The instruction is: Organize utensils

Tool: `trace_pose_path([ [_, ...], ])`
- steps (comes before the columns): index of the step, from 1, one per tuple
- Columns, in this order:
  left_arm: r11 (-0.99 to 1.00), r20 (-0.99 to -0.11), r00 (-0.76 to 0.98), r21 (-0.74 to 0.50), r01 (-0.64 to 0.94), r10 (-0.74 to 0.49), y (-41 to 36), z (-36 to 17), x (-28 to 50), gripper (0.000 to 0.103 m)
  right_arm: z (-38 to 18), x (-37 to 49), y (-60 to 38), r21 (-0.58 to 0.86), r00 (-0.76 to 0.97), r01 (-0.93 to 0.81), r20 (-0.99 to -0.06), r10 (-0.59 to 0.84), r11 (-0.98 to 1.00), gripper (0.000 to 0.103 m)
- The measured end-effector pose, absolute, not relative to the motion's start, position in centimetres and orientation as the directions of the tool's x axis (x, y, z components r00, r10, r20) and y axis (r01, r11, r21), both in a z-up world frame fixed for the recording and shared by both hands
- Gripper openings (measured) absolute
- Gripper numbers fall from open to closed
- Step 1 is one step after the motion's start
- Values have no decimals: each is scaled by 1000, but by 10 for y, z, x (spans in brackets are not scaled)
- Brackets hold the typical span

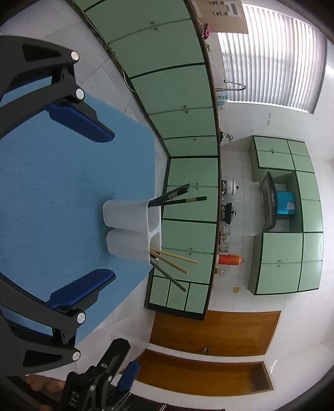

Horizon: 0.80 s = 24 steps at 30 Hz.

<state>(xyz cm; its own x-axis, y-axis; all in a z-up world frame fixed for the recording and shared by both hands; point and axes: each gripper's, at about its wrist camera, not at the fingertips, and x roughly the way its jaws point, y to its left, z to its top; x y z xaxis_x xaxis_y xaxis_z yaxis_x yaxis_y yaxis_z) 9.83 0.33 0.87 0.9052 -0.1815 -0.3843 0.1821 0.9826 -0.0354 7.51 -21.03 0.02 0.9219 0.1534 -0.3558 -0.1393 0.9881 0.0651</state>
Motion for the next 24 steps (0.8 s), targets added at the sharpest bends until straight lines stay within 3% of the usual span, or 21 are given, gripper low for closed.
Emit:
trace_pose_path([
  [24,984,-373,911,-43,172,-176,5,22,74,97,9,63,-195,36,915,-170,-366,171,985,97],
])
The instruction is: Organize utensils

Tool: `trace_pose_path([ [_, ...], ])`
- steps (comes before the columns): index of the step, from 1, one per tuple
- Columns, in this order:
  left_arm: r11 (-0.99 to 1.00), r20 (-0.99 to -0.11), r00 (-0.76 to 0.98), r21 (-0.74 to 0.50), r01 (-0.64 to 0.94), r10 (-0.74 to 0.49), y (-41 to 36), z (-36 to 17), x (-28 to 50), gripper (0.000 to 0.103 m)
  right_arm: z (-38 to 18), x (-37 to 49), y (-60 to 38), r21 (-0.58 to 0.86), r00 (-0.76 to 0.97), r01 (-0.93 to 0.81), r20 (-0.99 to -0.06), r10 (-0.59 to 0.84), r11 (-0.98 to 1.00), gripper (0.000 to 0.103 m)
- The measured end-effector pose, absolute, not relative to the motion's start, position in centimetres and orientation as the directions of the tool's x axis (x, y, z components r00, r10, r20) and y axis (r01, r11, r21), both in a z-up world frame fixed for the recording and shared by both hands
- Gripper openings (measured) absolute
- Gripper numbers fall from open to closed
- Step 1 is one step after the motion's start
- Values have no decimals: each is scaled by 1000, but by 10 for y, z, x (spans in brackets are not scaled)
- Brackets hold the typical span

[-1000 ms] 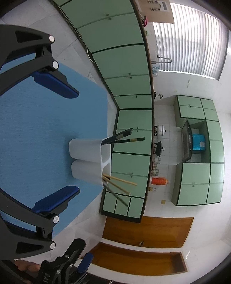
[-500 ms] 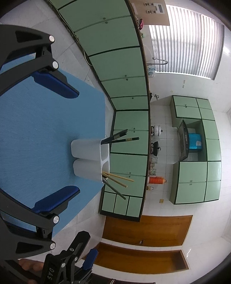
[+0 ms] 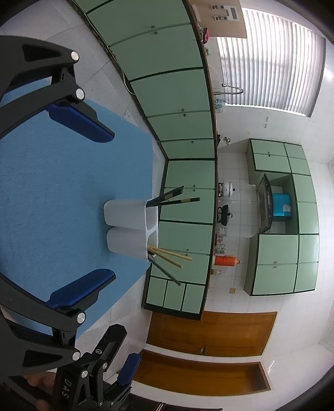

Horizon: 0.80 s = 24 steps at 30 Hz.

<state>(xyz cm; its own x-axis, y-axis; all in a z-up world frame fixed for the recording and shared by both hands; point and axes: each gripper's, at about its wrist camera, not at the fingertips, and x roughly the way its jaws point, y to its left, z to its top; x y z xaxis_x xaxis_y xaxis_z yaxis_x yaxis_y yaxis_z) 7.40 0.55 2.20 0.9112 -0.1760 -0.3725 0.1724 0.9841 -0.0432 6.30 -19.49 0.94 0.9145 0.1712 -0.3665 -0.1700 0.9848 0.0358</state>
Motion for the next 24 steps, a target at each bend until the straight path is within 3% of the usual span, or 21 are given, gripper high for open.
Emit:
trace_pose_path([
  [24,986,-374,913,-45,158,-163,6,22,77,97,11,65,-190,37,912,-178,-368,179,983,97],
])
